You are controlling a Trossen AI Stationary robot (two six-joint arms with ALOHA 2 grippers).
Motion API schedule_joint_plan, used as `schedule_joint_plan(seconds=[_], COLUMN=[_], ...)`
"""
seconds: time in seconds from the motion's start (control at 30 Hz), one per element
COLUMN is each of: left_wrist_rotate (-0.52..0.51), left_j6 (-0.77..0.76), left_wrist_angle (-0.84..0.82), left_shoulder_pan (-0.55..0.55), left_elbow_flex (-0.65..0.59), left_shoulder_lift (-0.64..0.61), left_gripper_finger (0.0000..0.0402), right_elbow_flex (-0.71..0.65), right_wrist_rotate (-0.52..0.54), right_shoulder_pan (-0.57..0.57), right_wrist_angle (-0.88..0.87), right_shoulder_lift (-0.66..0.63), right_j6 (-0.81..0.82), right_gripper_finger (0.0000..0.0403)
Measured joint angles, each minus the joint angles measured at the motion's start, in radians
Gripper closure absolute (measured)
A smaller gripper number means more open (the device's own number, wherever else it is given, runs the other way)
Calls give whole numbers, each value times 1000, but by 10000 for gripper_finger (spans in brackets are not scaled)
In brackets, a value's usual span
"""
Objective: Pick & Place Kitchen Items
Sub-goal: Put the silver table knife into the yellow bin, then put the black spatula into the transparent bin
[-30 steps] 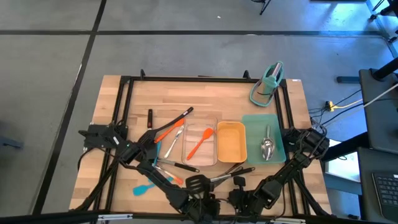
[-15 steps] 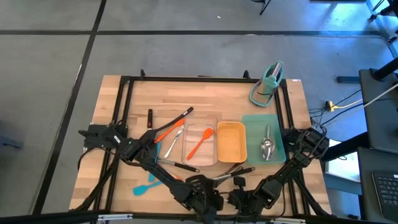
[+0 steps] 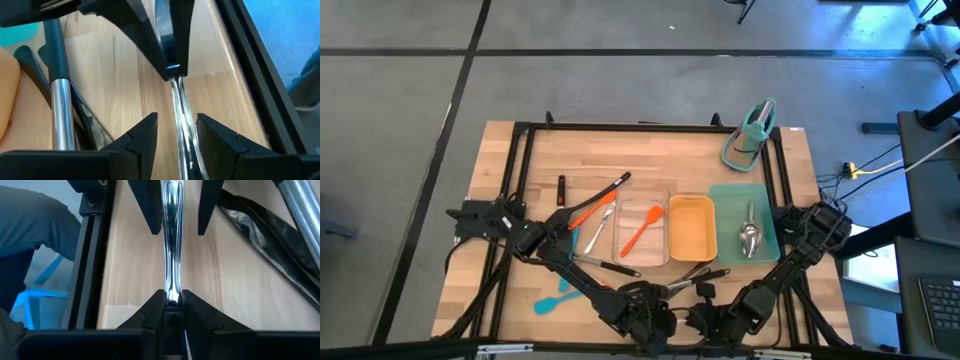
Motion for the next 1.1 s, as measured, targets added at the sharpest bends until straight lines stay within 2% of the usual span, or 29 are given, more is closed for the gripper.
schedule_joint_plan(seconds=[0.23, 1.1], left_wrist_rotate=[-9, 2], left_j6=[46, 59], left_wrist_angle=[32, -76], left_shoulder_pan=[-2, 36], left_elbow_flex=[0, -2], left_shoulder_lift=[0, 4], left_gripper_finger=[269, 269], right_elbow_flex=[0, 3], right_wrist_rotate=[10, 15], right_shoulder_pan=[-10, -27], right_wrist_angle=[-6, -9], right_shoulder_lift=[-1, -4], right_j6=[20, 22], right_gripper_finger=[345, 359])
